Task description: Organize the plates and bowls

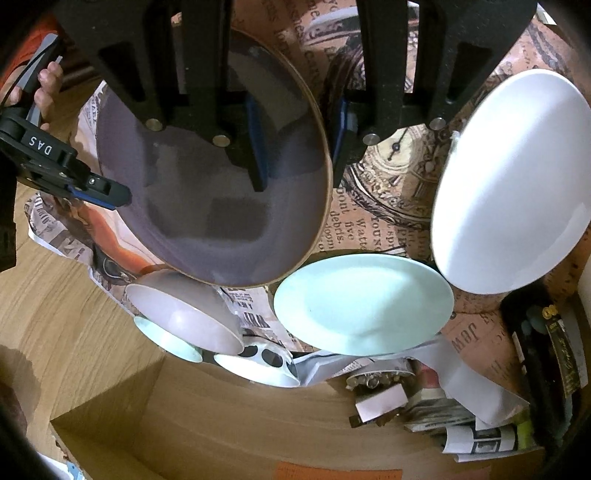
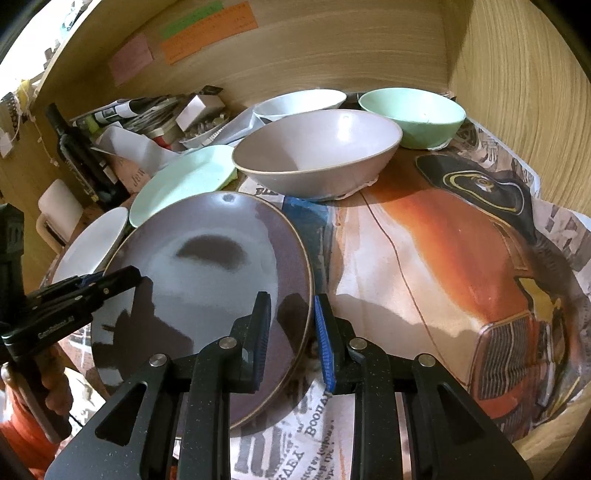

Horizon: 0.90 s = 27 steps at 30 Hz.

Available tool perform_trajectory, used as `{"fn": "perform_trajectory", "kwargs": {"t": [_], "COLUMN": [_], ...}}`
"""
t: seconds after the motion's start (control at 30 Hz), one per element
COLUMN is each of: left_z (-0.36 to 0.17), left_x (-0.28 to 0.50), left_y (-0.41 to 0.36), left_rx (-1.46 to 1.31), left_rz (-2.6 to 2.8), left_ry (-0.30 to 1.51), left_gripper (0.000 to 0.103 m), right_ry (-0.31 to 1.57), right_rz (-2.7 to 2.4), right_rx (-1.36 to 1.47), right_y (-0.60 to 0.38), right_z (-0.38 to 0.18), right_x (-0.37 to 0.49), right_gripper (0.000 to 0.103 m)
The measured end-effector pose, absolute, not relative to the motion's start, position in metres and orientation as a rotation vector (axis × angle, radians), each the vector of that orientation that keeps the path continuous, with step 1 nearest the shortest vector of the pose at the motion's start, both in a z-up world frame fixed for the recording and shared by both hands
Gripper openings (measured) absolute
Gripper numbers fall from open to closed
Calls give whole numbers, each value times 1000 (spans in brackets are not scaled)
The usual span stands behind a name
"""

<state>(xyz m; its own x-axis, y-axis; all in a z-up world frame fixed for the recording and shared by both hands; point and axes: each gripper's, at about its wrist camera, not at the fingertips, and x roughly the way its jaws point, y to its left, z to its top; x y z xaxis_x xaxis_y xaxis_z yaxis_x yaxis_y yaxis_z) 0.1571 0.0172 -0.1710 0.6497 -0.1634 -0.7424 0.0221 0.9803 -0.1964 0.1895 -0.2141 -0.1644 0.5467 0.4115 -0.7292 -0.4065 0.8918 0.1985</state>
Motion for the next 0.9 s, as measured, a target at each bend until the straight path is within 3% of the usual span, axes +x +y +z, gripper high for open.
{"fn": "perform_trajectory", "kwargs": {"t": [0.7,0.9], "left_z": [-164,-145], "left_x": [151,140], "left_y": [6,16], "left_rx": [-19,-37], "left_rz": [-101,-102], "left_ry": [806,758], "left_gripper": [33,35], "right_ry": [819,792], "right_rz": [450,453], "right_rx": [-75,-62], "right_y": [-212,-212], "right_z": [-166,-156], "right_x": [190,182], "right_gripper": [25,33]}}
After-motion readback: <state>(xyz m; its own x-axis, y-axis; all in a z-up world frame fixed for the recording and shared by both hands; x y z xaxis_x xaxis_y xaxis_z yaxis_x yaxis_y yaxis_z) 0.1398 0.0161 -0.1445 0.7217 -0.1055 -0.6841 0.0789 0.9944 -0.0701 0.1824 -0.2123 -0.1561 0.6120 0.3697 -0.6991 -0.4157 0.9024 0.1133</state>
